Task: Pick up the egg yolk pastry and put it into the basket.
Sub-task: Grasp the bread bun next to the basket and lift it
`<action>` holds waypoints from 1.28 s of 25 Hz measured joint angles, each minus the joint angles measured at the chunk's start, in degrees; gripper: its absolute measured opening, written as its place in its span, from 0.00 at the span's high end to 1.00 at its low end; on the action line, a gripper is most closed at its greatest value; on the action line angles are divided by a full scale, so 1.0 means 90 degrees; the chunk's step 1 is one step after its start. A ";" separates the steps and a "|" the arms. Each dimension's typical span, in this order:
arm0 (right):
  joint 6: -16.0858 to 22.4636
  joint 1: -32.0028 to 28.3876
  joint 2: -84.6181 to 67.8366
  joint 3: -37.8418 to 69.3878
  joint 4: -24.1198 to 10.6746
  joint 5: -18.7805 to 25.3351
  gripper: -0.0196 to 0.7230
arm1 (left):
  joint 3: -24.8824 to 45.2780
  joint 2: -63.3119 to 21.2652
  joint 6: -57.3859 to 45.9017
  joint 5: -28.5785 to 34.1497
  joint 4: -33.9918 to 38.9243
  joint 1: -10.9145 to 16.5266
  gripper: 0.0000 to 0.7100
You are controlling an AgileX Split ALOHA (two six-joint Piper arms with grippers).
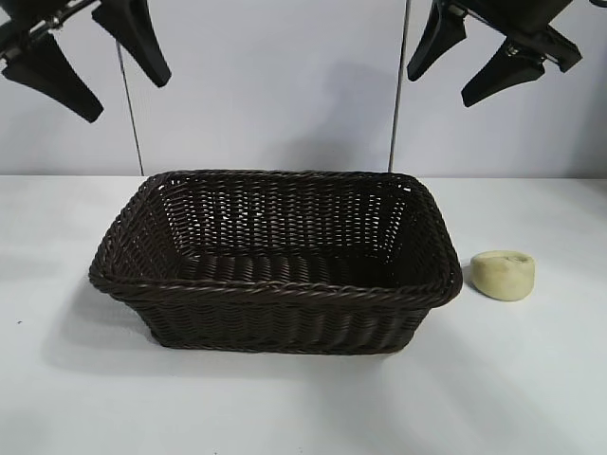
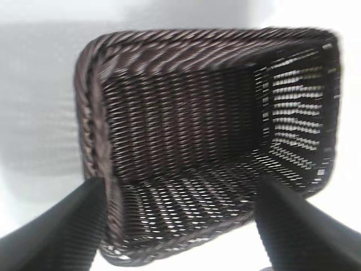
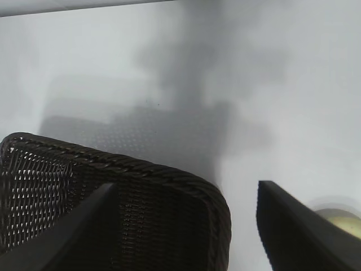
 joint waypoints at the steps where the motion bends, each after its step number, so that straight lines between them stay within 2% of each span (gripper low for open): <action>1: 0.0000 0.0000 0.0000 0.0000 0.0000 0.0000 0.31 | 0.0000 0.0000 -0.0010 -0.0067 0.0000 -0.0074 0.25; 4: 0.0000 0.0000 0.0000 0.0000 0.0000 0.0000 0.31 | 0.0000 0.0006 -0.0036 -0.0361 0.0000 -0.0338 0.25; 7: 0.0000 0.0000 0.0000 0.0000 0.0000 0.0000 0.31 | 0.0000 0.0006 -0.0057 -0.0528 0.0000 -0.0458 0.25; 14: 0.0000 0.0000 0.0000 0.0000 0.0000 0.0000 0.31 | 0.0041 0.0101 -0.0083 -0.0565 -0.0001 -0.0463 0.25; 22: 0.0000 0.0000 0.0000 0.0000 0.0000 0.0000 0.31 | 0.0857 0.0155 0.0008 -0.0875 -0.0089 -0.0463 0.25; 32: 0.0000 0.0000 0.0000 0.0000 0.0000 0.0007 0.31 | 0.0889 0.0188 0.0111 -0.0938 -0.0088 -0.0463 0.25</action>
